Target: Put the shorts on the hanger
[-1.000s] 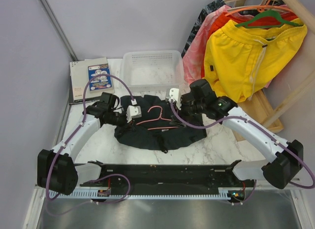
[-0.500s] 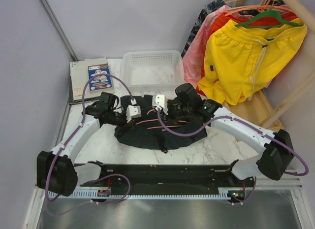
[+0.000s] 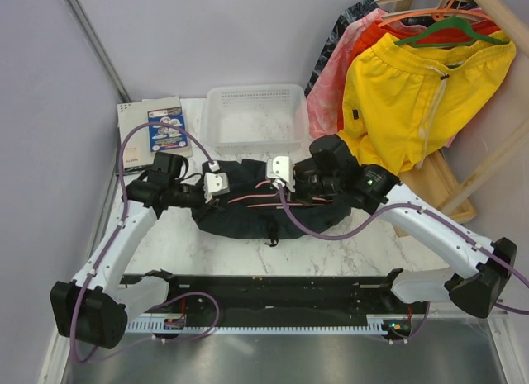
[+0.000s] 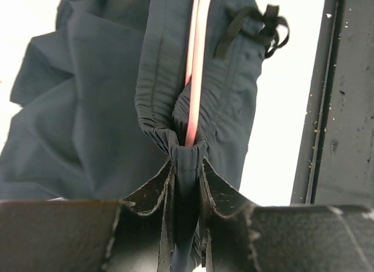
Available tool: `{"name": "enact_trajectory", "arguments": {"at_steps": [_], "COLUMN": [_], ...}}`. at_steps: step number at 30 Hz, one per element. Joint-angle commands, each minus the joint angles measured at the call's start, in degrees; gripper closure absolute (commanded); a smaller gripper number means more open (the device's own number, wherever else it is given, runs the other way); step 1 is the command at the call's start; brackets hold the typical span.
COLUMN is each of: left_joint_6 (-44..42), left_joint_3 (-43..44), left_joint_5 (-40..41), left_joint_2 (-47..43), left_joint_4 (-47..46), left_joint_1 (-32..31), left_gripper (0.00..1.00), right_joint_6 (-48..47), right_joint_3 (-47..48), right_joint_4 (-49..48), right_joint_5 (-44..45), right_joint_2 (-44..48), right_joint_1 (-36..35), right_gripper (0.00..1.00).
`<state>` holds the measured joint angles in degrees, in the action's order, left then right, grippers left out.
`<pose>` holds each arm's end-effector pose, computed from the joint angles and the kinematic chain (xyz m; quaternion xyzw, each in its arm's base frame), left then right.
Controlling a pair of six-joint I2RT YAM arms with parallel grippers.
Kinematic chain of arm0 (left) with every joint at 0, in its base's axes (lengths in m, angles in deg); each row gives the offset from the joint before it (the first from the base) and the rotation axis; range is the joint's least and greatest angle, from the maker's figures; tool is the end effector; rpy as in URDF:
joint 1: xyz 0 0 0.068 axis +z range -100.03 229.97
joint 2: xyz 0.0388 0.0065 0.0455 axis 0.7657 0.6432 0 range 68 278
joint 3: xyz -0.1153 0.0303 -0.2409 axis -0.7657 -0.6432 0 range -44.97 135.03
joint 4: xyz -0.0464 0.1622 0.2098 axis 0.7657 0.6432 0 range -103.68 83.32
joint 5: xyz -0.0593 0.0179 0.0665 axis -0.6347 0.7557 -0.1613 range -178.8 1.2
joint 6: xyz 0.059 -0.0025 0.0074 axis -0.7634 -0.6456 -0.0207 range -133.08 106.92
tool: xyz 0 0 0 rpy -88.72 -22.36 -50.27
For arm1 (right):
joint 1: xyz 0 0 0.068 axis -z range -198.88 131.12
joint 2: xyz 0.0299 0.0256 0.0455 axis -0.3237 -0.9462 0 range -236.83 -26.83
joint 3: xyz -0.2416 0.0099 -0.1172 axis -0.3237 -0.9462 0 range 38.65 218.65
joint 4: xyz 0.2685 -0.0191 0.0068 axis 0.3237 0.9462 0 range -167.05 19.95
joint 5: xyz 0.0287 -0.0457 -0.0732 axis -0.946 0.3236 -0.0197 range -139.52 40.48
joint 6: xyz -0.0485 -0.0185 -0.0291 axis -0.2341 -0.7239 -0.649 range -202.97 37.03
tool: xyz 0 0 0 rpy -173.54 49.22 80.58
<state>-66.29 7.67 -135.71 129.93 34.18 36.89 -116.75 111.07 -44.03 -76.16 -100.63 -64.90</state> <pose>0.2009 -0.0793 0.2738 0.5753 0.6753 -0.2696 0.3746 0.1912 0.2262 0.3530 -0.6345 0.5915 0.2509 0.4295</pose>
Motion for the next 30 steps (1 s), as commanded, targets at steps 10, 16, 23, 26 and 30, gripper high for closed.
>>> {"name": "enact_trajectory", "arguments": {"at_steps": [10, 16, 23, 26, 30], "left_joint_6": [-4.8, -0.7, 13.5, 13.0, 14.1], "left_joint_3": [6.5, 14.0, 24.6, 25.8, 25.4], "left_joint_5": [1.6, -3.0, -6.7, 0.1, 7.5], "left_joint_2": [-2.2, -1.5, -1.7, -0.5, 1.3], "left_joint_4": [6.0, 5.8, -9.1, -14.2, -22.7], "left_joint_1": [4.4, 6.3, 3.5, -3.8, -13.3], "left_gripper": [0.76, 0.63, 0.37, 0.36, 0.37], "right_joint_6": [-3.7, 3.0, 17.6, 23.5, 31.0], "right_joint_3": [8.7, 18.7, 33.4, 31.8, 31.6], "right_joint_4": [9.9, 14.7, 28.5, 27.9, 26.2], "right_joint_5": [6.0, 10.5, 22.4, 25.0, 26.2], "right_joint_2": [6.8, 5.3, -0.9, 0.8, 0.7], "right_joint_1": [1.6, 1.7, 1.7, 1.7, 1.8], "right_gripper": [1.00, 1.00, 1.00, 1.00, 1.00]}}
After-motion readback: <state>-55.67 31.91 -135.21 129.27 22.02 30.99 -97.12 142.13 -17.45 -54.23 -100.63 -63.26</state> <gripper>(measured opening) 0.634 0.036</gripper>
